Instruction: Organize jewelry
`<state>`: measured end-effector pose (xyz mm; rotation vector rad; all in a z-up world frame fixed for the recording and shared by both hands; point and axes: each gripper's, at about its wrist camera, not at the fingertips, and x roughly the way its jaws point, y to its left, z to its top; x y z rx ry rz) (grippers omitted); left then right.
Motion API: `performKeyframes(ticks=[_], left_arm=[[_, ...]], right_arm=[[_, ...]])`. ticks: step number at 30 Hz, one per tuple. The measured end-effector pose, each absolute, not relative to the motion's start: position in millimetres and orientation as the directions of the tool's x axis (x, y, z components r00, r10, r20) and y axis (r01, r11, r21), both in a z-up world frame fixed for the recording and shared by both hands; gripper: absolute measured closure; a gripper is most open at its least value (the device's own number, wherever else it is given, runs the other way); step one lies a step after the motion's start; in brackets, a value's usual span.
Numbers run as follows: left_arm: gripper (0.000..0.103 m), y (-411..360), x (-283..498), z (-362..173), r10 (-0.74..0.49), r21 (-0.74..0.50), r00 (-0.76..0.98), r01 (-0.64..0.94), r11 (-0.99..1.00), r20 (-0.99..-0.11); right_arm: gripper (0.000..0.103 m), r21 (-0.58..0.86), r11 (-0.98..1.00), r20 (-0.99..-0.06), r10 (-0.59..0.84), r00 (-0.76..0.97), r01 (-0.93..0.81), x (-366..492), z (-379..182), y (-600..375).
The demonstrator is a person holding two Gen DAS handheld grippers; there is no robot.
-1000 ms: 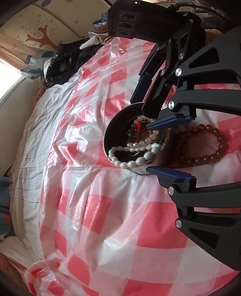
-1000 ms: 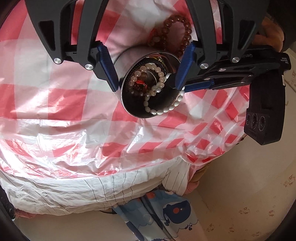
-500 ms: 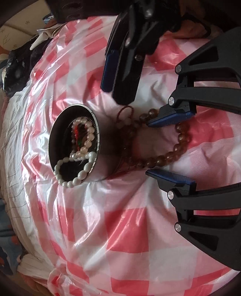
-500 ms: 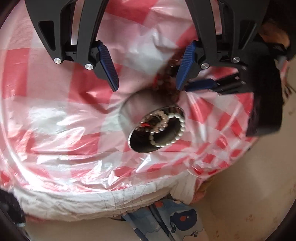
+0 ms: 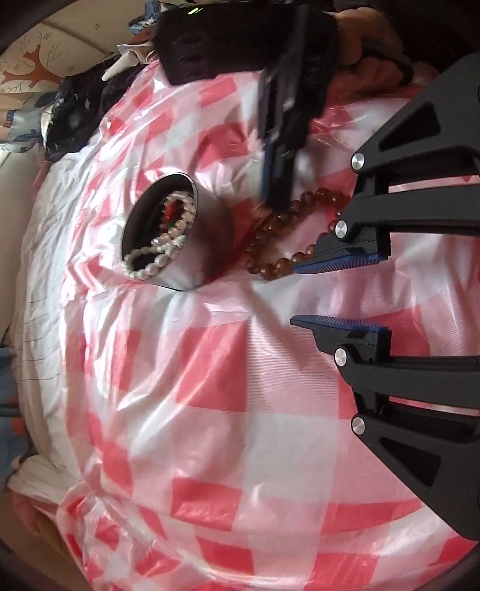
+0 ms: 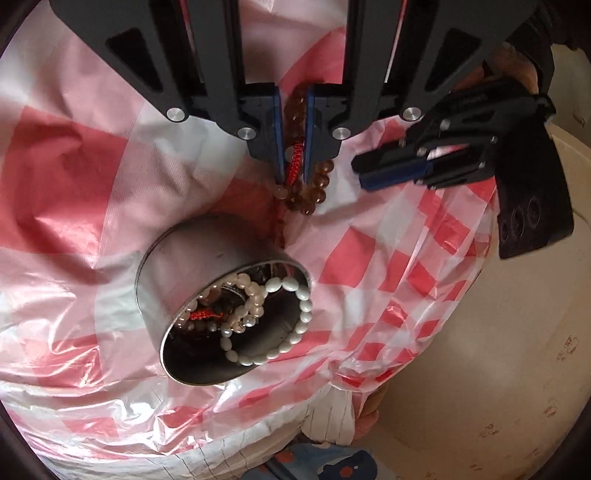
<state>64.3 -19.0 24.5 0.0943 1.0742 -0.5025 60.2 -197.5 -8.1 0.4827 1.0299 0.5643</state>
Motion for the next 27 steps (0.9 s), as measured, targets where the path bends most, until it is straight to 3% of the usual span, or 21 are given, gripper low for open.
performKeyframes(ticks=[4, 9, 10, 11, 13, 15, 17, 18, 19, 22, 24, 25, 27], left_arm=[[0.08, -35, 57, 30, -0.329, -0.09, 0.406, 0.506, 0.858, -0.853], [0.067, -55, 63, 22, -0.297, -0.034, 0.413, 0.536, 0.843, -0.861], [0.062, -58, 66, 19, -0.295, -0.034, 0.413, 0.534, 0.845, -0.862], [0.061, -61, 68, 14, -0.289, -0.032, 0.412, 0.53, 0.848, -0.864], [0.061, -66, 69, 7, -0.262, -0.003, 0.409, 0.536, 0.845, -0.874], [0.065, -70, 65, 6, -0.235, 0.038, 0.414, 0.553, 0.832, -0.88], [0.08, -71, 60, 7, -0.219, 0.06, 0.409, 0.568, 0.821, -0.886], [0.083, -70, 58, 8, -0.215, 0.064, 0.406, 0.573, 0.817, -0.888], [0.089, -68, 55, 10, -0.215, 0.066, 0.401, 0.581, 0.811, -0.89], [0.092, -64, 46, 16, -0.203, 0.097, 0.413, 0.599, 0.795, -0.888], [0.092, -62, 42, 20, -0.2, 0.112, 0.425, 0.603, 0.79, -0.883], [0.092, -61, 41, 22, -0.198, 0.117, 0.432, 0.601, 0.79, -0.88], [0.092, -59, 42, 24, -0.185, 0.14, 0.455, 0.59, 0.795, -0.871]], right_arm=[[0.093, 0.533, 0.812, -0.695, 0.581, 0.423, -0.239, 24, 9, -201], [0.092, 0.419, 0.885, -0.766, 0.465, 0.443, -0.204, -11, 11, -213], [0.088, 0.404, 0.894, -0.778, 0.447, 0.441, -0.194, -14, 9, -215], [0.069, 0.386, 0.904, -0.787, 0.427, 0.445, -0.183, -17, 8, -216], [0.06, 0.346, 0.923, -0.783, 0.384, 0.489, -0.17, -20, 12, -218], [0.06, 0.302, 0.935, -0.769, 0.353, 0.533, -0.184, -21, 20, -216], [0.058, 0.259, 0.946, -0.764, 0.324, 0.558, -0.195, -20, 22, -211], [0.057, 0.246, 0.948, -0.77, 0.316, 0.554, -0.2, -17, 19, -208], [0.057, 0.237, 0.949, -0.78, 0.313, 0.542, -0.206, -13, 16, -204], [0.058, 0.169, 0.955, -0.813, 0.275, 0.513, -0.244, -8, 5, -188], [0.071, 0.176, 0.941, -0.815, 0.304, 0.494, -0.289, -9, 5, -180], [0.084, 0.193, 0.934, -0.812, 0.325, 0.485, -0.302, -10, 5, -179], [0.085, 0.222, 0.925, -0.806, 0.352, 0.476, -0.309, -13, 5, -181]])
